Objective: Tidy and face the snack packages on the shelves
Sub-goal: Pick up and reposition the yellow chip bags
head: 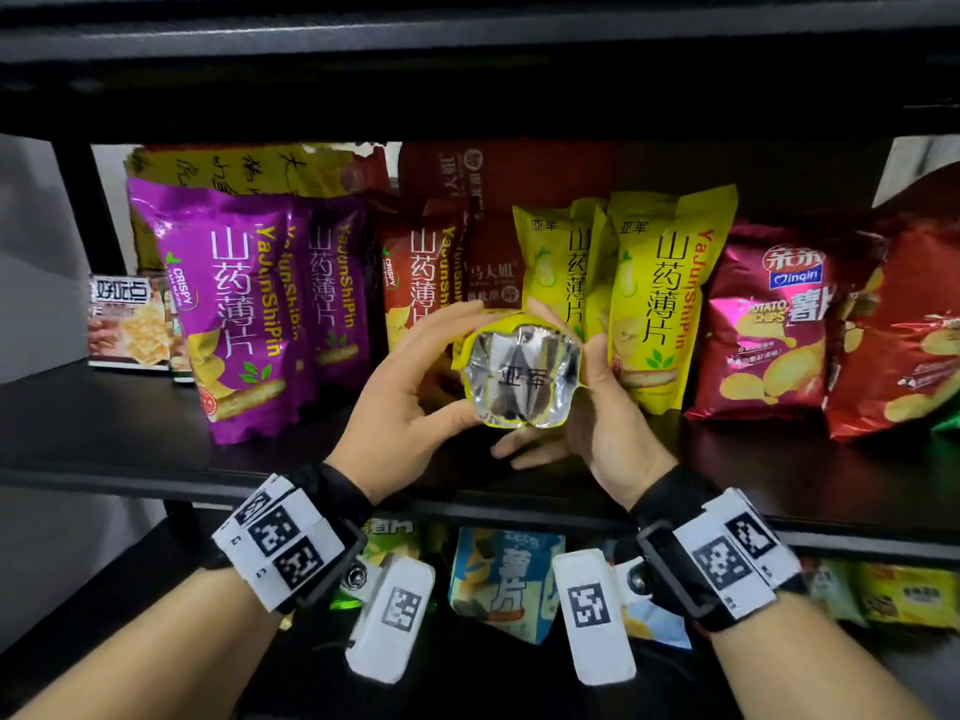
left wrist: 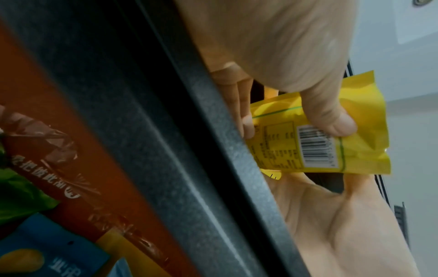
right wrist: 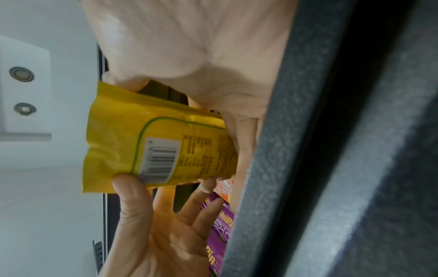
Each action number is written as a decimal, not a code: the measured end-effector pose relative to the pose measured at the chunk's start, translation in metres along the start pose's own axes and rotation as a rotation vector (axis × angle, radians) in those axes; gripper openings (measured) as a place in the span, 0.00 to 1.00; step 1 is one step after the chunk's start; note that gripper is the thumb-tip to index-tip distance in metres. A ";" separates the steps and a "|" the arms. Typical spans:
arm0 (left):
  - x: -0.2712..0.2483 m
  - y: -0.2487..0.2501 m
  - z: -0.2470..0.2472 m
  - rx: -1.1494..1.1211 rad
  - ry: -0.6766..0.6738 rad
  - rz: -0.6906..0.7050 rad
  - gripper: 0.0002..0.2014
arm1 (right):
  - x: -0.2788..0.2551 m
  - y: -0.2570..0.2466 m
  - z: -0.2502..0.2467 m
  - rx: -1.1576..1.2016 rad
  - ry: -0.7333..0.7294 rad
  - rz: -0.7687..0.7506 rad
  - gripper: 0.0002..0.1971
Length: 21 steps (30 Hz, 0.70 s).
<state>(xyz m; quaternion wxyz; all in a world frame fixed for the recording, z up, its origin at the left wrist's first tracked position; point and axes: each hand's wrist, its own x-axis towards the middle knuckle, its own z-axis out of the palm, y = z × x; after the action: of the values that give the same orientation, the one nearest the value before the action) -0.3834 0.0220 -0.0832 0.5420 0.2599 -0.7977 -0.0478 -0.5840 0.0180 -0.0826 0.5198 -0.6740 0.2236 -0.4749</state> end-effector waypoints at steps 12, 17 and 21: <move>-0.008 0.011 -0.002 -0.443 0.039 -0.187 0.34 | -0.002 -0.002 0.003 -0.058 0.074 0.064 0.56; -0.007 0.015 -0.003 -0.507 0.031 -0.378 0.46 | -0.004 -0.004 0.005 -0.100 0.060 0.101 0.45; -0.009 0.011 -0.001 -0.414 0.034 -0.391 0.25 | -0.004 -0.002 0.005 -0.152 0.038 0.106 0.52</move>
<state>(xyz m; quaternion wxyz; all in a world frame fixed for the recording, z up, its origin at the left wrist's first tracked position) -0.3835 0.0358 -0.0866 0.5774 0.2933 -0.6966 -0.3088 -0.5821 0.0245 -0.0822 0.4874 -0.6895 0.3042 -0.4409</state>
